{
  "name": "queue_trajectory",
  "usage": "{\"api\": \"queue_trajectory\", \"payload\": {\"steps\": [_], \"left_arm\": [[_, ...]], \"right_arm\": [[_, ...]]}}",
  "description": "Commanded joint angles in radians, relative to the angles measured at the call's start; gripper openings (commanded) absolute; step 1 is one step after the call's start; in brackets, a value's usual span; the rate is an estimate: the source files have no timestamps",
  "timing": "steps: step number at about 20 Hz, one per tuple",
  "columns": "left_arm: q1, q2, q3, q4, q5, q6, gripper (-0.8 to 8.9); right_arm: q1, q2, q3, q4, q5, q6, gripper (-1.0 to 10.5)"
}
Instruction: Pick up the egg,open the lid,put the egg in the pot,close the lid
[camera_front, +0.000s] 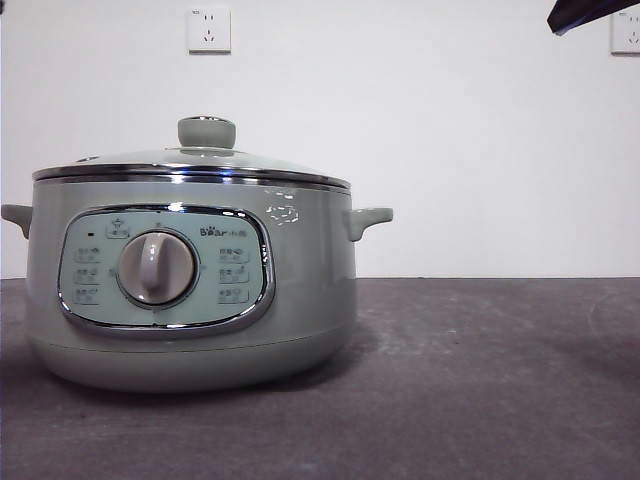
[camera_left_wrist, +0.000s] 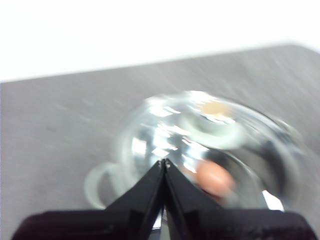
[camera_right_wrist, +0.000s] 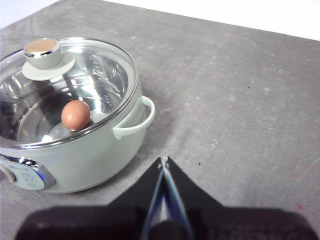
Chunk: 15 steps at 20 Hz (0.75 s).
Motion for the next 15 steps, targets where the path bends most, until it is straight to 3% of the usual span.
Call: {"api": "queue_trajectory", "payload": {"steps": [1, 8, 15], "left_arm": [[0.130, -0.081, -0.143, 0.141, 0.065, 0.012, -0.03], [0.372, -0.385, -0.427, 0.183, 0.101, 0.015, -0.03], [0.422, -0.466, -0.540, 0.180, 0.108, 0.015, -0.03]], "right_arm": [[0.002, -0.002, -0.006, 0.006, 0.003, 0.013, 0.0], [0.002, -0.002, -0.006, 0.006, 0.003, 0.013, 0.0], [0.002, -0.002, -0.006, 0.006, 0.002, 0.013, 0.0]]}}
